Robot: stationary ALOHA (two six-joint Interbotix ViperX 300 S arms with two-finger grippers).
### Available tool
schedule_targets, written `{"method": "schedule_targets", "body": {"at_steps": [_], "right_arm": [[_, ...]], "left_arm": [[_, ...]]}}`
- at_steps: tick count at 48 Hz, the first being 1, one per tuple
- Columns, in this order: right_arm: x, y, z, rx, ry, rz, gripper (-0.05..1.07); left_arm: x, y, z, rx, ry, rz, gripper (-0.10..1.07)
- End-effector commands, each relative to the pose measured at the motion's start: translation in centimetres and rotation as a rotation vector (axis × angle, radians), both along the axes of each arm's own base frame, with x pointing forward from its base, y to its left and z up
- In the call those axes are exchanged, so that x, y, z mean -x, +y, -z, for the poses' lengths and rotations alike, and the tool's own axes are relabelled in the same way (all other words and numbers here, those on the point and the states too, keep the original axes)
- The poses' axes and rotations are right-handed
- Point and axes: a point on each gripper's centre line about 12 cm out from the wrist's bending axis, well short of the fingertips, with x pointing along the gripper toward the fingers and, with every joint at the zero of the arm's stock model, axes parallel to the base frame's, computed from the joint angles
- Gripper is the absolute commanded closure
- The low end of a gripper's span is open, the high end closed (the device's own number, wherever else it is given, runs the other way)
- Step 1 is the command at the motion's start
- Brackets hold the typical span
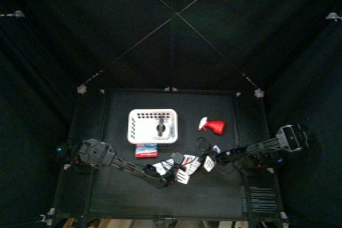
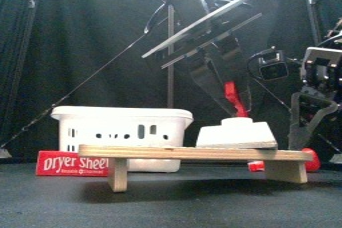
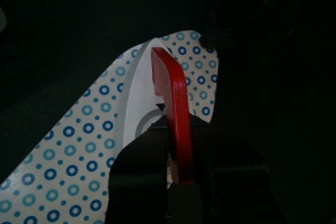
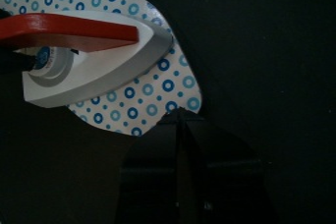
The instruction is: Iron backwards
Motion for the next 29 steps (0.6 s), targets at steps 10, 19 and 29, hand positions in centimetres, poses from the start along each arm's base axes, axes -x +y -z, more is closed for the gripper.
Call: {"method": "schedule_targets", "body": {"at_steps": [10,19,29], "right_arm": [[-0.61,0.18,-0.94,-0.005,-0.035,-0.007,0.66],[-0.66,0.15,-0.94,-0.005,-0.035,-0.005,0.66],[-0.65,0.18,-0.98,-0.005,-0.036,-0.007,0.66]], "left_arm": [[-0.24,0.61,-0.86,0.004,-0.022,-0.012,0.53],[-0.20,0.62,-0.97,0.004,-0.023,-0.012,0.53],[-0.16,0.63,-0.55,0.003,-0.014,-0.013,0.53]]}}
